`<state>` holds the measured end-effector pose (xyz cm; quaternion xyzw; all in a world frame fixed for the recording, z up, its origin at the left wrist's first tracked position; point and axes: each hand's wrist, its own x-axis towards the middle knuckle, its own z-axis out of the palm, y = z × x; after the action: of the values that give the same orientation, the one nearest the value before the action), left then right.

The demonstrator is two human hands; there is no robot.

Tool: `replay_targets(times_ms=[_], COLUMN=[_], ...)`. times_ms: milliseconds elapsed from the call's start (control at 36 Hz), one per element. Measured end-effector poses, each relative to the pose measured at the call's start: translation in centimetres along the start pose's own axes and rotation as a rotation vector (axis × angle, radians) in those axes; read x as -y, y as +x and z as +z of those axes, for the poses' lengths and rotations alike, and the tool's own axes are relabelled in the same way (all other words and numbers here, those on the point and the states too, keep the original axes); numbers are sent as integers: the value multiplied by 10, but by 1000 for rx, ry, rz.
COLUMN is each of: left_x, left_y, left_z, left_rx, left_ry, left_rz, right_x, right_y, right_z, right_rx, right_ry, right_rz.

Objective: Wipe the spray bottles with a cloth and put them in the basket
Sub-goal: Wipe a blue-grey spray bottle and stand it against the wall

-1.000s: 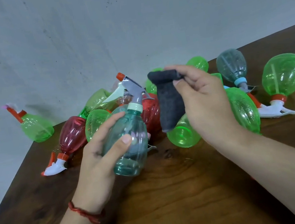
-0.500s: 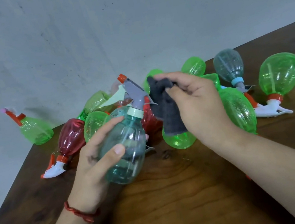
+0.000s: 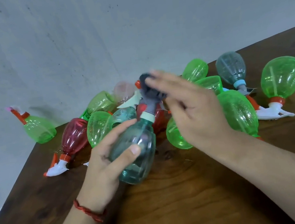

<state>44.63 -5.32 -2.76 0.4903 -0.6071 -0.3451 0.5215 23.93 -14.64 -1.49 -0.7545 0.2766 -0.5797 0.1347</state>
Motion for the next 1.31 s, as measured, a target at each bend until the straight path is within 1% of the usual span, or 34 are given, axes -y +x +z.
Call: replay_targets(times_ms=[56,83,167,306,389,444,500,611,667,722,778,833,889,944,972,1028,1083,1139,1194,1306], left_x=[-1,0,4,5,2,3,6,8,6,6,8,12,18,18,18,18,17,15,11,-6], left_y=[-2,-3,-3,2,2,-1,-2,0,2,4,6,8,8,9,9,9,10,9,8,3], left_z=[5,6,1,-5,-5,-3,-1,-1,-2,-4,-6,-9,-12,-11,-11,-11,-10,-11,-13,-23], left_rx=[-11,-33,-67,-112,-75,-40,-54,-59,-99,-152,-214,-275,-335,-385,-390,-354,-316,-288,-270,-297], left_ry=[-3,-1,12,-16,-36,-49,-93,-169,-176,-131,-52,17,66,64,18,-96,-133,-149,-136,24], left_rz=[45,70,95,53,24,15,12,24,36,60,83,77,64,43,25,-1,-6,-15,-5,45], right_x=[-2,-3,-3,-5,-5,-3,-4,-8,-8,-6,-4,-2,1,3,6,12,18,23,24,30], right_y=[-5,-7,-8,-5,-2,-3,-3,-3,-3,-4,-6,-7,-5,-7,-8,-12,-15,-15,-15,-14], right_z=[9,12,13,6,2,4,7,0,1,4,6,6,8,12,14,15,14,12,13,22], right_rx=[138,161,162,156,104,136,153,86,81,68,28,16,91,218,269,305,316,337,344,349], right_ry=[-66,-78,-97,-116,-102,-93,-85,-84,-99,-81,-11,100,230,290,291,256,182,168,169,152], right_rz=[-87,-107,-113,-85,-91,-135,-135,-79,-72,-30,74,214,369,472,486,439,352,319,328,389])
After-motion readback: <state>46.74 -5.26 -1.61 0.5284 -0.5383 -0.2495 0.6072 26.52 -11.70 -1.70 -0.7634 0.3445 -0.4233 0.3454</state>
